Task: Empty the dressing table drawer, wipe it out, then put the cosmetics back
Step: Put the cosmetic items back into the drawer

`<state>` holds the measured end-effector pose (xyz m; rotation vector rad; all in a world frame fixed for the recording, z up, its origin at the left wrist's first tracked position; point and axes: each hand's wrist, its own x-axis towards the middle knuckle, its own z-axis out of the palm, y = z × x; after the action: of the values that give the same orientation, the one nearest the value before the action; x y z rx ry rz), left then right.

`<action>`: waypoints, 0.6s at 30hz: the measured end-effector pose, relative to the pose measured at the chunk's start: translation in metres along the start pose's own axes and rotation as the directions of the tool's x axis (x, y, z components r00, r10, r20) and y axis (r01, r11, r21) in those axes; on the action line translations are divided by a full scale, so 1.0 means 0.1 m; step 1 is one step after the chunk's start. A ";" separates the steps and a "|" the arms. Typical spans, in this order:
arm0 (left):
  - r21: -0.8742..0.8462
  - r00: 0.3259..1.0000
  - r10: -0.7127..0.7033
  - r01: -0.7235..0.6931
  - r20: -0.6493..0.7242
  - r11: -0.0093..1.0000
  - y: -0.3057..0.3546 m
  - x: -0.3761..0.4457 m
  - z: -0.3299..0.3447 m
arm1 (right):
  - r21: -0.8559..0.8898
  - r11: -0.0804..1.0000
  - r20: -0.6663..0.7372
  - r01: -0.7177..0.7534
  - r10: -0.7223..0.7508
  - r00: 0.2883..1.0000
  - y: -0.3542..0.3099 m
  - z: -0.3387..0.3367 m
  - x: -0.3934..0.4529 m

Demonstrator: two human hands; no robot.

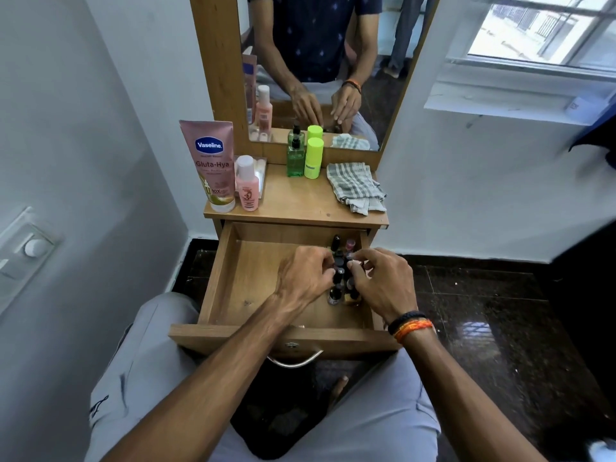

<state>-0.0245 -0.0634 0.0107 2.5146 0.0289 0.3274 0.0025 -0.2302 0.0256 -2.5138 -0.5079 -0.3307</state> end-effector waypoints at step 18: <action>-0.113 0.880 -0.154 0.115 -0.449 0.987 -0.16 1.54 -0.67 | -0.054 0.996 0.064 0.067 -0.064 0.996 -0.70 0.11 1.94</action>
<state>0.1097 0.0015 0.0893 2.2833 0.3679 0.8389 0.1491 -0.1138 0.1138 -2.5722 -0.6145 -0.2960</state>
